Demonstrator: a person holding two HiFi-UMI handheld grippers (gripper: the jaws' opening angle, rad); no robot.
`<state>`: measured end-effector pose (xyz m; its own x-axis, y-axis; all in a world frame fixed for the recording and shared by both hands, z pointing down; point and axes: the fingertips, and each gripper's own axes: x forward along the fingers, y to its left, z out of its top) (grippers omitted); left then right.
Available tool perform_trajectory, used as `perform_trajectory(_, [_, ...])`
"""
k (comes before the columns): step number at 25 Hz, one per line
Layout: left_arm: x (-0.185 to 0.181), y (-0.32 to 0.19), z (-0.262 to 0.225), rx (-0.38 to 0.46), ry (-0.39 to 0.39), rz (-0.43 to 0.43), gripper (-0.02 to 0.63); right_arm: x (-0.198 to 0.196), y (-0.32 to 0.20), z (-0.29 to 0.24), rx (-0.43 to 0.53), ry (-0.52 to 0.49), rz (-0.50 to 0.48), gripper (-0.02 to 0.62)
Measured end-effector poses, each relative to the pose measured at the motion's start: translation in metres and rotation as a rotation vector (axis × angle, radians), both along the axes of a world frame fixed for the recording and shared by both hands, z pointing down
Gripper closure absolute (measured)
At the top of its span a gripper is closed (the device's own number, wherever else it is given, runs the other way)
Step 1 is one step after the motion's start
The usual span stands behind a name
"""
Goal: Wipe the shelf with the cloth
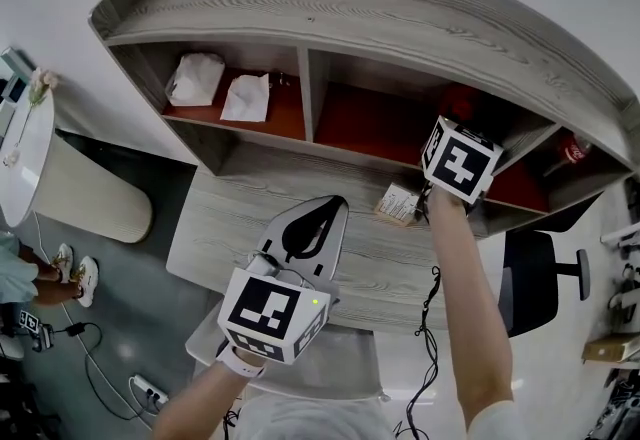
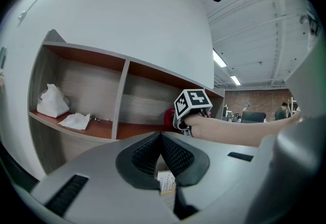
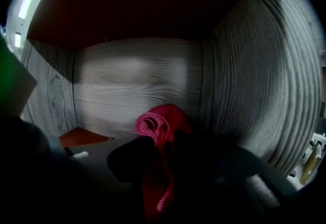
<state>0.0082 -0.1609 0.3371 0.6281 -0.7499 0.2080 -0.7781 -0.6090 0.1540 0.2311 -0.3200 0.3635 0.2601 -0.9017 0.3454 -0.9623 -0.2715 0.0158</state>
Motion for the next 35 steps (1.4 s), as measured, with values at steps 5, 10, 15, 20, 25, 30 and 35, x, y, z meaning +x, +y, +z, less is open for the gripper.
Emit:
perform_trajectory(5, [-0.004,0.0,0.004,-0.009,-0.009,-0.007,0.6,-0.021,-0.006,-0.002,-0.014,0.019,-0.084,0.474])
perform_trajectory(10, [-0.006,0.001,0.002,-0.007,-0.006,-0.011,0.6,-0.039,-0.012,0.0,-0.05,0.032,-0.176,0.474])
perform_trajectory(15, [-0.012,0.0,0.004,-0.012,-0.006,-0.021,0.6,-0.061,-0.018,0.001,-0.074,0.052,-0.27,0.476])
perform_trajectory(20, [-0.017,-0.002,0.006,-0.016,-0.008,-0.033,0.6,-0.083,-0.023,0.005,-0.087,0.034,-0.373,0.476])
perform_trajectory(25, [-0.023,-0.006,0.008,-0.022,-0.008,-0.043,0.6,-0.103,-0.028,0.004,-0.097,0.081,-0.453,0.476])
perform_trajectory(30, [-0.026,-0.009,0.01,-0.028,-0.008,-0.051,0.6,-0.136,-0.034,0.003,-0.094,0.096,-0.579,0.476])
perform_trajectory(35, [-0.038,-0.013,0.009,-0.03,-0.012,-0.069,0.6,-0.165,-0.04,0.002,-0.085,0.127,-0.676,0.476])
